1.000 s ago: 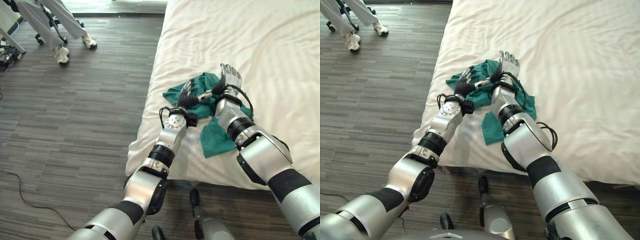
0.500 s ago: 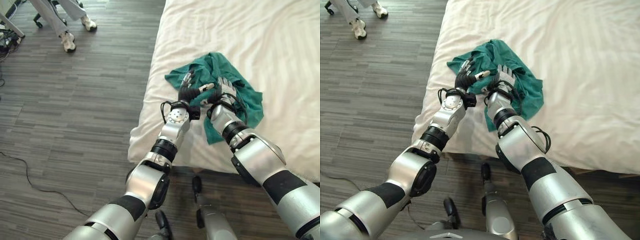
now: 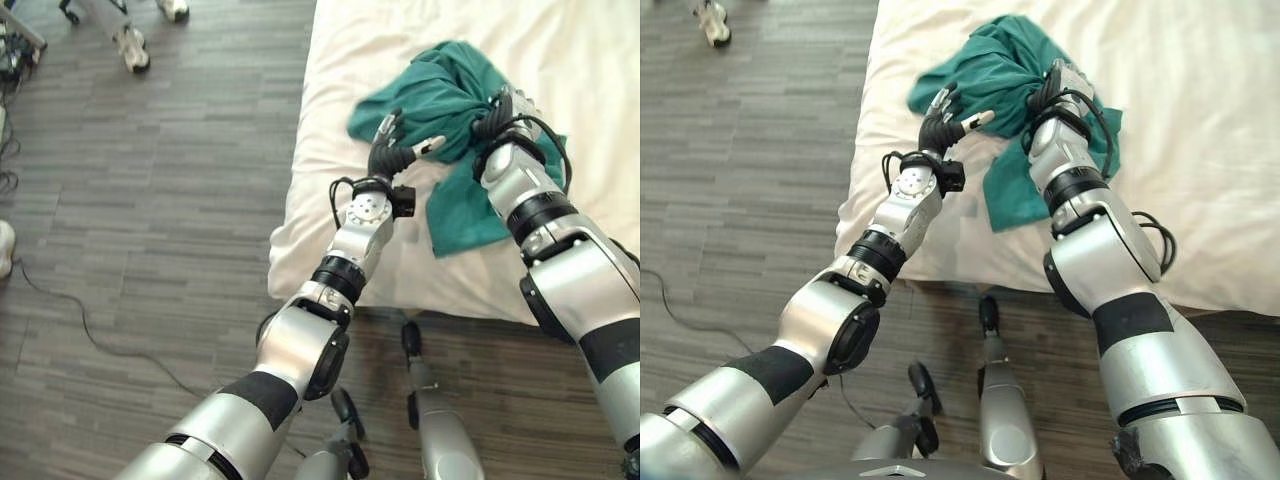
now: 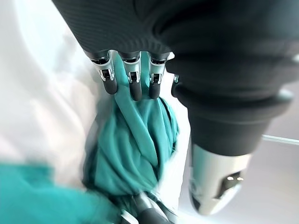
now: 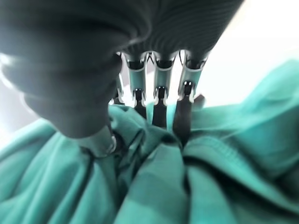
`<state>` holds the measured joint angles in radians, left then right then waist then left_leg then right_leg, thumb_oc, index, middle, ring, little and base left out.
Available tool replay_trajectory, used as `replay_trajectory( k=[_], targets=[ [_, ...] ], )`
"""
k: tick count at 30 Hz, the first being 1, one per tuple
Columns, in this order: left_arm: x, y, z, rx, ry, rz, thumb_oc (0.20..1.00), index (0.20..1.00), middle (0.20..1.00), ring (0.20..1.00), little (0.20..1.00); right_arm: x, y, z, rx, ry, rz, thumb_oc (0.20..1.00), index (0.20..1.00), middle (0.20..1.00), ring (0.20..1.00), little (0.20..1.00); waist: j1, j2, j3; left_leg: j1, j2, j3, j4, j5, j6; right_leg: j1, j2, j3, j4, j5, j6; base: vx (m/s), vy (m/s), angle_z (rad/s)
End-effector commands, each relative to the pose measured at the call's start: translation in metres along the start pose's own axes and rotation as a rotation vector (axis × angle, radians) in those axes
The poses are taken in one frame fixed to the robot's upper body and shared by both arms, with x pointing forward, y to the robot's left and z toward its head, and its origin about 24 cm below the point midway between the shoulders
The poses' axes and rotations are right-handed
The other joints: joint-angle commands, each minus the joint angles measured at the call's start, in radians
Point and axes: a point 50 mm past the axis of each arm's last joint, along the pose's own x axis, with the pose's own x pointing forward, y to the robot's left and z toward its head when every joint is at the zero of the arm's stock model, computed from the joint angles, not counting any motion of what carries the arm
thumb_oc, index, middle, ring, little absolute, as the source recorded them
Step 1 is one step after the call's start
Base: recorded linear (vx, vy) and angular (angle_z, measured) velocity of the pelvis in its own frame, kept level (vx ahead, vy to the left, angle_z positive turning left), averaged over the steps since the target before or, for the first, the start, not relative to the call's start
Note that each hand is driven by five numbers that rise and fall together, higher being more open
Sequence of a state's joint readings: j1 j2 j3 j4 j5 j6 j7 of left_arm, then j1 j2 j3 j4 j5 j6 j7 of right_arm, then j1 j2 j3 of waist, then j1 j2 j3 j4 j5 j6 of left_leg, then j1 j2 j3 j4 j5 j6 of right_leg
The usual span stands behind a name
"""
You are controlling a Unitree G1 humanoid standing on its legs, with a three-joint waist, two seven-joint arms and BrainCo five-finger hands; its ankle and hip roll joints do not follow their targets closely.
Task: Pick up bed clothes into laundry basket.
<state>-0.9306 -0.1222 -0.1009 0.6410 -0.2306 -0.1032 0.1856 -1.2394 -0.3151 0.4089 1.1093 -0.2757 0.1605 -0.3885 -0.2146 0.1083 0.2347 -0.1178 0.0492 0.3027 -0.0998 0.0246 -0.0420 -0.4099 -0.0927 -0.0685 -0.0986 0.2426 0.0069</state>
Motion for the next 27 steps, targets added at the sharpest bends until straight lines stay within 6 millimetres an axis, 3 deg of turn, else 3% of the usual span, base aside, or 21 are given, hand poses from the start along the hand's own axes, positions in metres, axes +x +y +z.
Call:
replay_trajectory(
  k=[1, 3, 4, 6, 7, 8, 17, 21, 22, 26, 27],
  targets=[
    [0.004, -0.022, 0.005, -0.042, -0.023, -0.100, 1.000, 1.000, 1.000, 1.000, 1.000, -0.010, 0.027, 0.013, -0.002, -0.044, 0.031, 0.200, 0.200, 0.200, 0.200, 0.200, 0.003, -0.038, -0.041, 0.107, 0.059, 0.044, 0.012, -0.049, -0.045, 0.087, -0.038, 0.082, 0.011, -0.082, 0.050, -0.01, 0.067, -0.05],
    [-0.007, -0.016, -0.002, -0.042, -0.025, -0.120, 1.000, 1.000, 1.000, 1.000, 1.000, -0.014, 0.024, 0.004, 0.024, -0.069, 0.001, 0.200, 0.200, 0.200, 0.200, 0.200, 0.007, -0.052, -0.060, 0.123, 0.059, 0.050, 0.012, -0.055, -0.043, 0.101, -0.037, 0.075, 0.011, -0.083, 0.052, -0.02, 0.071, 0.13],
    [-0.011, -0.025, -0.003, -0.048, -0.037, -0.150, 1.000, 1.000, 1.000, 1.000, 1.000, -0.034, 0.061, 0.040, 0.062, -0.079, -0.008, 0.200, 0.200, 0.200, 0.200, 0.200, 0.027, -0.059, -0.082, 0.131, 0.058, 0.040, 0.012, -0.057, -0.037, 0.118, -0.040, 0.062, 0.011, -0.083, 0.054, -0.02, 0.078, 0.15],
    [-0.002, -0.024, -0.002, -0.039, -0.001, -0.153, 1.000, 1.000, 1.000, 1.000, 1.000, -0.012, 0.025, 0.054, 0.070, -0.078, -0.061, 0.200, 0.200, 0.200, 0.200, 0.200, 0.031, -0.077, -0.102, 0.144, 0.061, 0.038, 0.012, -0.060, -0.036, 0.134, -0.038, 0.054, 0.011, -0.085, 0.057, 0.01, 0.078, 0.02],
    [0.008, -0.025, 0.005, -0.013, 0.019, -0.148, 1.000, 1.000, 1.000, 1.000, 1.000, -0.004, 0.009, 0.074, 0.050, -0.114, -0.066, 0.200, 0.200, 0.200, 0.200, 0.200, 0.030, -0.095, -0.123, 0.153, 0.063, 0.041, 0.012, -0.061, -0.035, 0.142, -0.037, 0.053, 0.011, -0.084, 0.063, 0.01, 0.086, 0.04],
    [0.013, -0.023, 0.006, 0.009, 0.033, -0.135, 1.000, 1.000, 1.000, 1.000, 1.000, -0.003, 0.008, 0.078, 0.043, -0.114, -0.059, 0.200, 0.200, 0.200, 0.200, 0.200, 0.032, -0.104, -0.135, 0.153, 0.064, 0.042, 0.012, -0.059, -0.035, 0.144, -0.037, 0.051, 0.011, -0.083, 0.067, 0.00, 0.068, 0.14],
    [0.042, -0.006, 0.030, 0.210, 0.063, -0.108, 1.000, 1.000, 1.000, 1.000, 1.000, -0.001, 0.006, 0.085, -0.001, -0.104, -0.034, 0.200, 0.200, 0.200, 0.200, 0.200, 0.045, -0.169, -0.204, 0.158, 0.069, 0.038, 0.012, -0.059, -0.025, 0.169, -0.044, 0.043, 0.011, -0.079, 0.098, -0.01, 0.035, -0.02],
    [0.053, 0.002, 0.052, 0.330, 0.015, -0.084, 1.000, 1.000, 1.000, 1.000, 1.000, -0.003, 0.009, 0.088, -0.004, -0.098, -0.020, 0.200, 0.200, 0.200, 0.200, 0.200, 0.045, -0.181, -0.211, 0.154, 0.067, 0.035, 0.012, -0.056, -0.019, 0.171, -0.044, 0.047, 0.011, -0.080, 0.105, -0.01, 0.025, 0.06],
    [0.058, -0.001, 0.069, 0.376, -0.036, -0.106, 1.000, 1.000, 1.000, 1.000, 1.000, -0.003, 0.011, 0.087, -0.008, -0.093, -0.007, 0.200, 0.200, 0.200, 0.200, 0.200, 0.043, -0.182, -0.220, 0.155, 0.067, 0.038, 0.012, -0.058, -0.015, 0.168, -0.044, 0.052, 0.011, -0.078, 0.107, 0.01, 0.032, 0.00],
    [0.058, -0.004, 0.070, 0.446, -0.045, -0.139, 1.000, 1.000, 1.000, 1.000, 1.000, -0.006, 0.015, 0.090, 0.016, -0.090, 0.016, 0.200, 0.200, 0.200, 0.200, 0.200, 0.043, -0.185, -0.234, 0.156, 0.061, 0.048, 0.012, -0.059, -0.009, 0.153, -0.039, 0.067, 0.011, -0.069, 0.110, 0.01, 0.042, -0.13],
    [0.057, -0.002, 0.062, 0.574, -0.016, -0.165, 1.000, 1.000, 1.000, 1.000, 1.000, -0.007, 0.017, 0.095, 0.054, -0.101, 0.030, 0.200, 0.200, 0.200, 0.200, 0.200, 0.043, -0.182, -0.233, 0.155, 0.060, 0.047, 0.012, -0.058, -0.007, 0.149, -0.040, 0.070, 0.011, -0.067, 0.111, 0.01, 0.038, -0.20]
  ],
)
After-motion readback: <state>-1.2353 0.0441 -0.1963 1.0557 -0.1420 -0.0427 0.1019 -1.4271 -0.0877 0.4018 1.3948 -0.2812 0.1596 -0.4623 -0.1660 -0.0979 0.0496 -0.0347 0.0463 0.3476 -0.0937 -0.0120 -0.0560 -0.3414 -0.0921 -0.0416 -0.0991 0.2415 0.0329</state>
